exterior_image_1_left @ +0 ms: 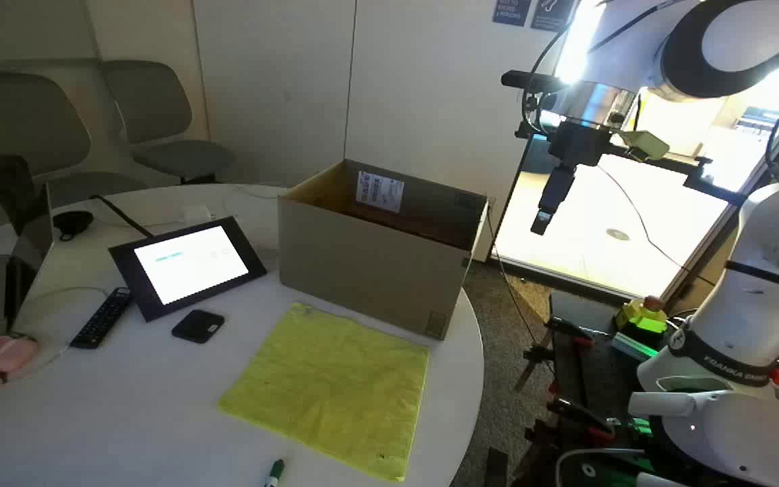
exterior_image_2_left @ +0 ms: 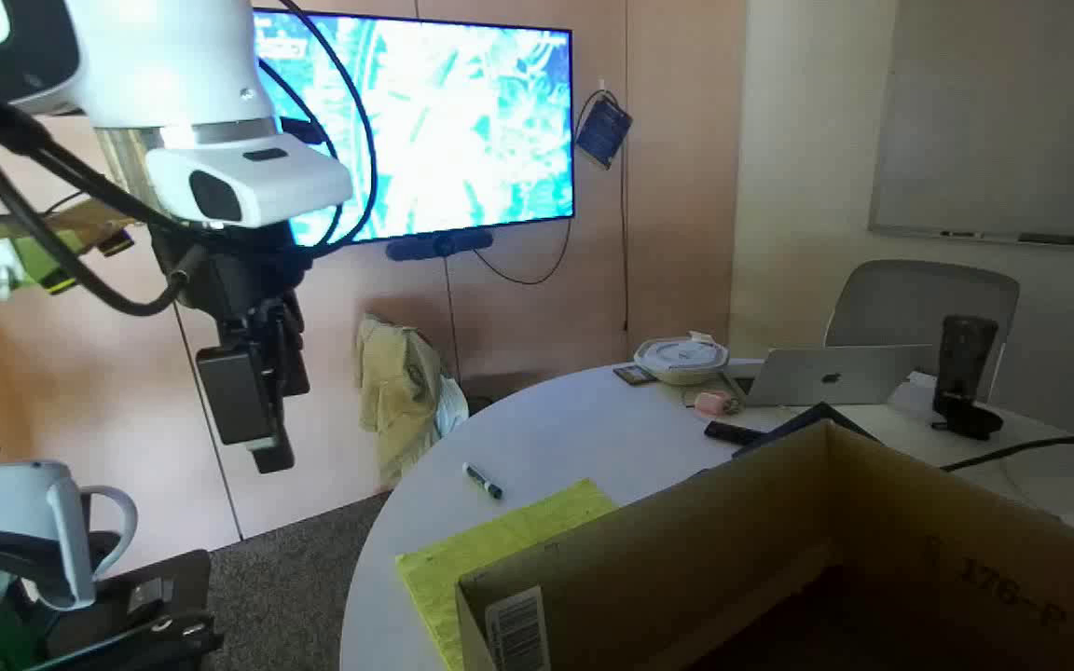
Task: Put the marker on the cloth, then fold the cloth and put it in the box
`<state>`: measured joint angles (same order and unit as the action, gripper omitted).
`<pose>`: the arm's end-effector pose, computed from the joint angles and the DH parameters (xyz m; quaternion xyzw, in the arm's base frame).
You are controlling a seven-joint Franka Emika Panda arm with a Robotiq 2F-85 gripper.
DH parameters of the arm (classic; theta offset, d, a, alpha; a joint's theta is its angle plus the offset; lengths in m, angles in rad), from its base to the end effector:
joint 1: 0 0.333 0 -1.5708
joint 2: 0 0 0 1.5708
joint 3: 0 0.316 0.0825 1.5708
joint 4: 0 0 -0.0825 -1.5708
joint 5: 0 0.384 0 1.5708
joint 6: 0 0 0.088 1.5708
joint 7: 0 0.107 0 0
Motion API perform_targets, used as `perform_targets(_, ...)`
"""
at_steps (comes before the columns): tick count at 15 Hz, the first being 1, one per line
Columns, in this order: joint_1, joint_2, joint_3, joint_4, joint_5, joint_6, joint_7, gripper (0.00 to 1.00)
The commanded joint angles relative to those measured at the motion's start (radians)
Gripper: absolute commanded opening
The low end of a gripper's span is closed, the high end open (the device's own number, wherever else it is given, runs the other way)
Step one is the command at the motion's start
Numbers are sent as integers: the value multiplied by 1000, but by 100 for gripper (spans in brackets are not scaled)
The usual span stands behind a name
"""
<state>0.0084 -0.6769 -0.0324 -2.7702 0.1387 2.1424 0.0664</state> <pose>0.3337 -0.0013 0.4087 -0.9943 0.0777 -0.0223 0.0699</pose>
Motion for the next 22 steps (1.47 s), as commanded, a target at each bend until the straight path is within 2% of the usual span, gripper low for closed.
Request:
perform_targets(1, -7, 0, 6, 2, 4, -3, -4, 100)
perform_targets(7, -5, 19, 18, 24, -1, -5, 6, 100)
perform_targets(12, 24, 114, 58, 117, -4, 0, 4, 100)
perform_targets(16, 48, 253, 104, 249, -19, 7, 6, 100)
perform_targets(22, 96, 534, 199, 539, -13, 29, 113, 100)
